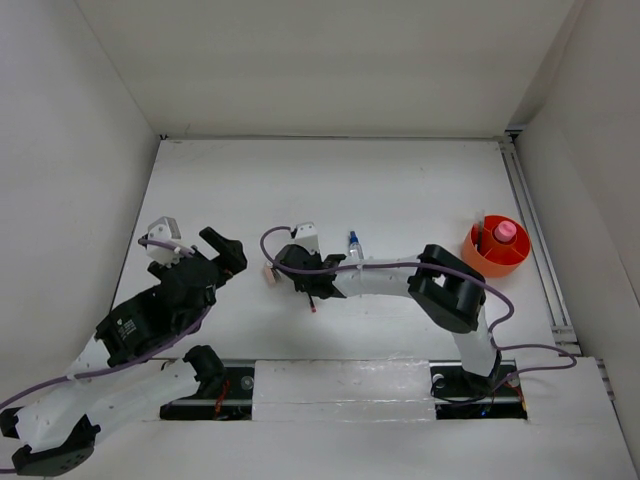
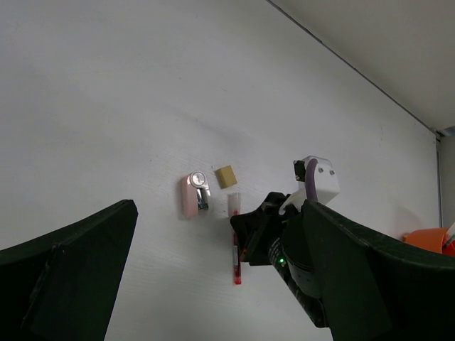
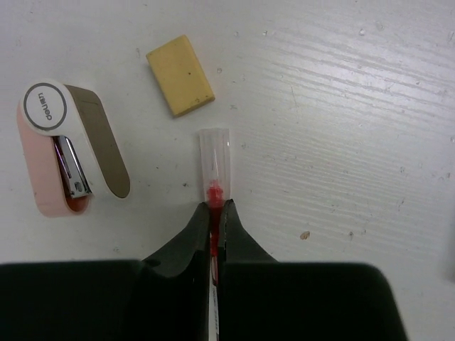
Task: Sort the stationery into containers
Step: Pick up the pen from the center of the board, then place the pen in the storage box.
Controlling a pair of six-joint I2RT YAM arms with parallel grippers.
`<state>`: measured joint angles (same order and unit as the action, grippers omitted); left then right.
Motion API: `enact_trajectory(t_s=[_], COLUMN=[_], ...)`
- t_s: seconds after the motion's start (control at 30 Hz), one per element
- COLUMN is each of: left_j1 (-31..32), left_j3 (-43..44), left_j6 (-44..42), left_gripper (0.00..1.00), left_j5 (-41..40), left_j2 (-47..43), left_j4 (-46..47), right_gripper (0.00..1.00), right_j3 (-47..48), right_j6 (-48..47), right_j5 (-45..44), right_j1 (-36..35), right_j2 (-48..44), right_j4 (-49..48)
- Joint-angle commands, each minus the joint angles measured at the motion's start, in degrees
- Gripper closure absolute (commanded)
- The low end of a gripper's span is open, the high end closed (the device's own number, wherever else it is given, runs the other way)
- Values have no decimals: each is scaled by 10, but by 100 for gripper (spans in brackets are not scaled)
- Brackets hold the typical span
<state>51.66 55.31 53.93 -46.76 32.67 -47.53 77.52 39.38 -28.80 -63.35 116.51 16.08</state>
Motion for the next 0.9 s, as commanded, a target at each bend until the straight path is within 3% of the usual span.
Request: enact_trajectory(t_s=[0.0, 0.17, 0.33, 0.47, 0.63, 0.87], left_j1=[1, 1, 1, 1, 1, 1], left_j3=[13, 13, 13, 13, 8, 8], left_j6=[14, 9, 9, 9, 3, -2], left_gripper=[0, 0, 0, 0, 0, 0], left_j5=[-20, -15, -15, -15, -15, -10], left_j2=[-8, -8, -8, -14, -19, -19], left_j4=[2, 7, 12, 12, 12, 23], right_gripper=[100, 100, 100, 100, 100, 100], right_j3=[-20, -68, -133, -166, -210, -239], right_j6=[6, -25, -103, -155, -210, -364], right_j5=[23, 44, 94, 94, 122, 156], right_j1=[0, 0, 45, 88, 177, 315], right_j2=[29, -23, -105, -171, -266, -419], right_j4=[34, -22, -130, -145, -166, -166])
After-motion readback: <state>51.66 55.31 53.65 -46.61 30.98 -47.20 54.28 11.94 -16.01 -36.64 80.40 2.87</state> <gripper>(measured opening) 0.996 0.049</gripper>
